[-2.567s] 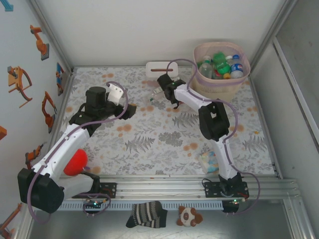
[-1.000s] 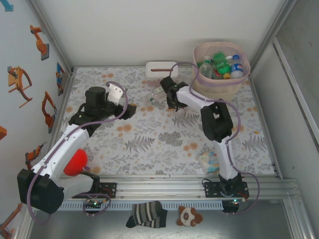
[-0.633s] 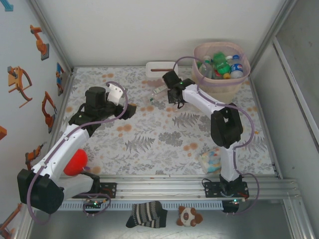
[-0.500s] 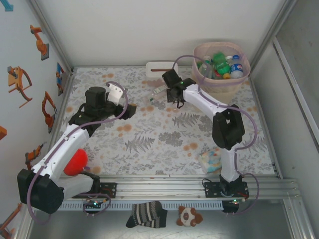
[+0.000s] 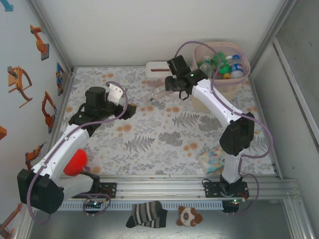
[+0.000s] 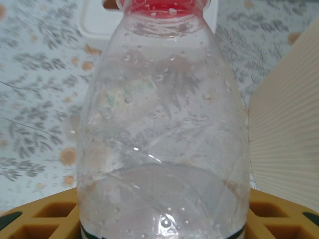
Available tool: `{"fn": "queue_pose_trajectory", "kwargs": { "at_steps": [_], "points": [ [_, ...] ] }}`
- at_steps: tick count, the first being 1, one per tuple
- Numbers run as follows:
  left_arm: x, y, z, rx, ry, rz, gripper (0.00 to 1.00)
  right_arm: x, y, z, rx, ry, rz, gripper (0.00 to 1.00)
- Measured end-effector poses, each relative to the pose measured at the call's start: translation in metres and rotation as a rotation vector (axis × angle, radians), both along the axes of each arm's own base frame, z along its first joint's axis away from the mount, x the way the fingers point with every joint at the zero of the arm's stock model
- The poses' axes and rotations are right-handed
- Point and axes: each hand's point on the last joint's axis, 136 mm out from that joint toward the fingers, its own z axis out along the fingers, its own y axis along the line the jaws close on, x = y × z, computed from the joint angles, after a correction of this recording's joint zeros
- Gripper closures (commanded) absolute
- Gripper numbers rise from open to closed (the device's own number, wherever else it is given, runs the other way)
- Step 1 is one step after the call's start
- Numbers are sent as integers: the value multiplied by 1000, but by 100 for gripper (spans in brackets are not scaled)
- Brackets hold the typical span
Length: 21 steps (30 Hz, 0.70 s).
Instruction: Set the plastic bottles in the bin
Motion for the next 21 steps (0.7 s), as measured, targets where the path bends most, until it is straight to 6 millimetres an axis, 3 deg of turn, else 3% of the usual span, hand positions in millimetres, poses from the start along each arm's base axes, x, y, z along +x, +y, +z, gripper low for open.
{"fn": "queue_pose_trajectory", "kwargs": {
  "at_steps": [6,13,21],
  "points": [
    [0,0,0,0,0,0,11,9,-9,45,53,-59,19,46],
    [0,0,0,-1,1,-3,11,28,-50,98,109,-144,-22,45],
    [0,0,0,-1,1,-2,11,43,-109,119,144,-170,-84,43]
  ]
}}
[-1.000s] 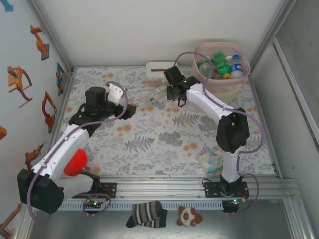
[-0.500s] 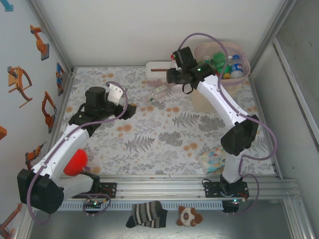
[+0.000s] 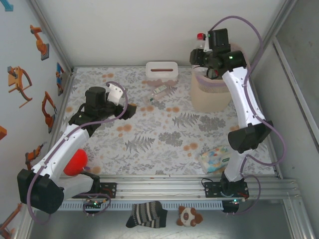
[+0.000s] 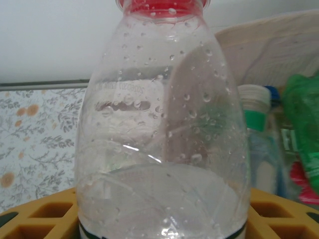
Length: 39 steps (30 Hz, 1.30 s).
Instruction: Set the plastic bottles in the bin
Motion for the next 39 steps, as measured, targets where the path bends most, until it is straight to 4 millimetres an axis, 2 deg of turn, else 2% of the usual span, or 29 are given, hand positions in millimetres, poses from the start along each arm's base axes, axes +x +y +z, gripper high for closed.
{"fn": "queue_pose_trajectory", "kwargs": {
  "at_steps": [6,12,17,27,34,39],
  "points": [
    [0,0,0,0,0,0,11,10,-43,4,40,1,-25,43],
    [0,0,0,0,0,0,11,16,-59,8,98,-3,25,43],
    [0,0,0,0,-1,1,11,26,-55,-7,147,42,82,43],
    [1,1,0,4,-3,8,11,48,-32,-70,245,198,186,42],
    [1,2,1,5,-6,10,11,44,-24,-69,281,212,221,41],
    [1,2,1,5,-6,10,11,29,-25,-69,276,243,221,41]
  ]
}}
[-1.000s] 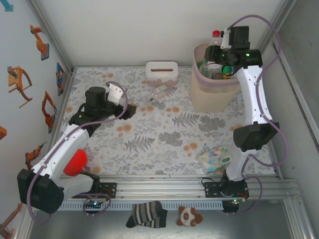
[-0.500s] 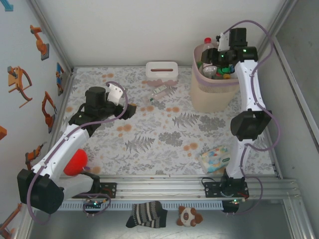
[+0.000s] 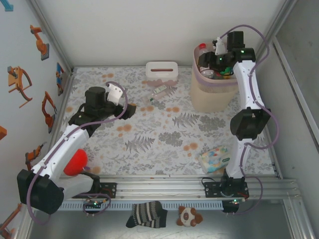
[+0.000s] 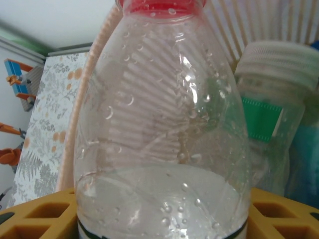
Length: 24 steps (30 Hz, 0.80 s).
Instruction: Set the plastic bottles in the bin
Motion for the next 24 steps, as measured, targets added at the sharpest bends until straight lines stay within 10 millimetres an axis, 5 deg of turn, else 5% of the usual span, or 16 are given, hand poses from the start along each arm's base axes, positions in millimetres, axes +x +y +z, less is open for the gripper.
{"fn": "queue_pose_trajectory", "kwargs": {
  "at_steps": [7,13,24],
  "points": [
    [0,0,0,0,0,0,11,-15,-3,-3,-22,36,24,40],
    [0,0,0,0,0,0,11,-24,-4,-7,-28,72,34,24],
    [0,0,0,0,0,0,11,-24,-4,31,-15,-14,22,19]
  ]
}}
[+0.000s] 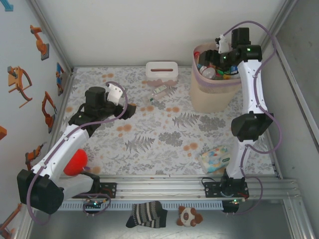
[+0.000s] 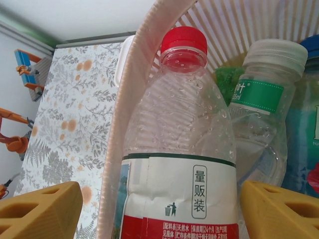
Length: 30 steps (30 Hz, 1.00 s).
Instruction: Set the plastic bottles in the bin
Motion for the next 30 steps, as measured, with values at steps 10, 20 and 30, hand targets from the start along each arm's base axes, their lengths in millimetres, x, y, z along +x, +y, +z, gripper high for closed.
{"fn": "queue_pose_trajectory", "kwargs": {
  "at_steps": [10,20,30],
  "points": [
    [0,0,0,0,0,0,11,6,-14,4,-57,-26,-78,60],
    [0,0,0,0,0,0,11,4,-15,-1,-75,-17,-65,63],
    [0,0,0,0,0,0,11,6,-19,-9,-111,-17,-65,56]
  ]
}}
